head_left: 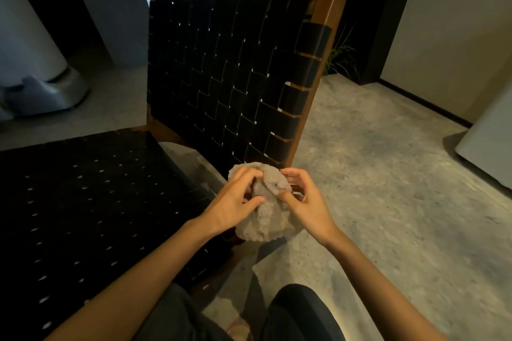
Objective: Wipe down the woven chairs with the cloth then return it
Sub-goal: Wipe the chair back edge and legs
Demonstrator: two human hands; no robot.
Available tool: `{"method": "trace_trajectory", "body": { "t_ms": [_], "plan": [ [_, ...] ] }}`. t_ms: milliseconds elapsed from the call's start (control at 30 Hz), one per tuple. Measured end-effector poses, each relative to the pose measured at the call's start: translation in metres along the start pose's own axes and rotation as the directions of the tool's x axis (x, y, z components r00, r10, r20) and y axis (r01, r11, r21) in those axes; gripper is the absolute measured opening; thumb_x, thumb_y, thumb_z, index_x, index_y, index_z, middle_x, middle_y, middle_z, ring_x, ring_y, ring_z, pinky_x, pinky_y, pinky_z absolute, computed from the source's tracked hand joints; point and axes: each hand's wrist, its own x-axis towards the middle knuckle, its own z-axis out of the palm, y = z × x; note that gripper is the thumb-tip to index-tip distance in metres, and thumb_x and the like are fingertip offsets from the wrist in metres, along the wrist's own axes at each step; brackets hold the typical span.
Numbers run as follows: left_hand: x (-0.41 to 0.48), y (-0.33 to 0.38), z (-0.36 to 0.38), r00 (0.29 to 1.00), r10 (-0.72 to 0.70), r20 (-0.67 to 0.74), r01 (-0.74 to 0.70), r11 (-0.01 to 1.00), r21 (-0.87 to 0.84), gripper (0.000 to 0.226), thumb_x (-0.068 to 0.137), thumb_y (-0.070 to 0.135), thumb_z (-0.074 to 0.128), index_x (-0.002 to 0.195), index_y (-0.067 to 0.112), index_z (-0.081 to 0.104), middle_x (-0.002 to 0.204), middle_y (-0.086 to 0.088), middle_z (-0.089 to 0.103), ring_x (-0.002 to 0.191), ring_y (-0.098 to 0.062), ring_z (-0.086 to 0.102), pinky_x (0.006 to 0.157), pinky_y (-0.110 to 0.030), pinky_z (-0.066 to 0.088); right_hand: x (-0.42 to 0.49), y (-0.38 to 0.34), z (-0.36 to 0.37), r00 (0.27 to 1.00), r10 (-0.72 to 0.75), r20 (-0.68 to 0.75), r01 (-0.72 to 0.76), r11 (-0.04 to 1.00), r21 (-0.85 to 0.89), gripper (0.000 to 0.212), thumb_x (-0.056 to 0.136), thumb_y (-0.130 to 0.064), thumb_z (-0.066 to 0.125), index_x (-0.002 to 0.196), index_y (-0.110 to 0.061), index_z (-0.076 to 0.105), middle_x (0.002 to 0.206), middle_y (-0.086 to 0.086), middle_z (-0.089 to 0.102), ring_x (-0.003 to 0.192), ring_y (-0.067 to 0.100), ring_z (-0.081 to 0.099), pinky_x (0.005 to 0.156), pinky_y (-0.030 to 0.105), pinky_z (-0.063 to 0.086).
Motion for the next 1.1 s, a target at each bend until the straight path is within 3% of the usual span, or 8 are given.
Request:
{"method": "trace_trajectory", "body": {
  "t_ms": [167,333,433,600,700,800,967,1100],
  "plan": [
    [0.003,0.017,-0.006,0.995,-0.057,-0.085,0.041,0.984,-0.175,0.073,0.081,0.015,0.073,0.130,0.045,0.028,0.097,0.014,0.052,0.078,0.001,0.061,0.068,-0.013,0.048,-0.003,-0.015,-0.008,0.997,-0.071,0.017,0.072,0.997,-0.035,0.032,0.092,-0.004,0.057,0.114,-0.027,0.054,0.110,-0.016,0.060,0.103,-0.006,0.055,0.083,0.010,0.044],
    [0.014,0.039,-0.004,0.966,0.081,-0.245,-0.056,0.992,0.110,0.050,0.077,0.041,0.072,0.121,0.038,0.048,0.094,0.017,0.041,0.086,0.002,0.044,0.072,-0.010,0.039,-0.003,-0.041,-0.035,0.990,-0.124,-0.066,0.125,0.992,0.010,0.021,0.095,-0.004,0.051,0.106,-0.020,0.059,0.098,-0.010,0.064,0.092,-0.002,0.060,0.075,0.013,0.046],
    [0.015,0.062,0.004,0.945,-0.011,-0.326,-0.051,0.982,-0.181,0.034,0.082,0.033,0.070,0.105,0.035,0.045,0.084,0.008,0.058,0.074,0.003,0.059,0.064,-0.010,0.046,-0.003,-0.055,-0.050,0.975,-0.137,-0.177,0.137,0.990,-0.008,0.006,0.089,-0.015,0.065,0.091,-0.020,0.064,0.089,-0.007,0.068,0.082,0.008,0.065,0.069,0.024,0.053],
    [0.015,0.090,0.011,0.997,0.073,-0.021,-0.072,0.813,-0.578,0.033,0.087,0.050,0.058,0.119,0.043,0.056,0.113,0.023,0.063,0.108,0.004,0.059,0.079,-0.010,0.048,-0.008,-0.073,-0.066,0.969,-0.068,-0.239,0.094,0.990,0.103,0.008,0.080,-0.025,0.076,0.078,-0.018,0.073,0.080,-0.002,0.073,0.074,0.012,0.069,0.059,0.021,0.052],
    [0.021,0.096,0.010,0.992,0.094,-0.082,-0.121,0.877,-0.465,0.029,0.088,0.036,0.064,0.113,0.049,0.058,0.108,0.029,0.064,0.103,0.012,0.057,0.077,-0.003,0.044,-0.010,-0.079,-0.072,0.983,-0.025,-0.184,0.041,0.996,0.083,0.010,0.084,-0.025,0.072,0.089,-0.017,0.075,0.086,-0.002,0.074,0.084,0.010,0.069,0.063,0.024,0.055],
    [0.031,0.097,0.003,0.987,0.084,-0.135,-0.117,0.961,-0.252,0.025,0.092,0.016,0.057,0.106,0.036,0.061,0.093,0.012,0.069,0.087,0.004,0.063,0.069,-0.015,0.051,-0.008,-0.084,-0.079,0.976,-0.009,-0.218,0.022,0.998,0.055,0.009,0.089,-0.022,0.065,0.095,-0.019,0.071,0.088,-0.003,0.074,0.085,0.009,0.068,0.066,0.022,0.052],
    [0.052,0.110,-0.027,0.955,0.083,-0.285,-0.126,0.983,-0.136,0.006,0.094,0.033,0.055,0.092,0.035,0.049,0.081,0.003,0.063,0.070,-0.008,0.060,0.056,-0.024,0.045,0.012,-0.102,-0.101,0.844,-0.215,-0.491,0.003,0.918,-0.397,0.008,0.091,-0.031,0.061,0.093,-0.034,0.068,0.088,-0.012,0.055,0.089,0.005,0.048,0.075,0.015,0.035],
    [0.085,0.134,-0.055,0.874,0.152,-0.461,-0.171,0.985,0.001,0.013,0.094,0.036,0.054,0.081,0.036,0.056,0.080,0.012,0.060,0.074,0.009,0.055,0.056,-0.006,0.039,0.046,-0.130,-0.104,0.770,-0.362,-0.525,-0.015,0.813,-0.582,0.015,0.094,-0.032,0.057,0.103,-0.030,0.069,0.084,-0.012,0.052,0.078,0.001,0.046,0.076,0.018,0.034]
  ]
}}
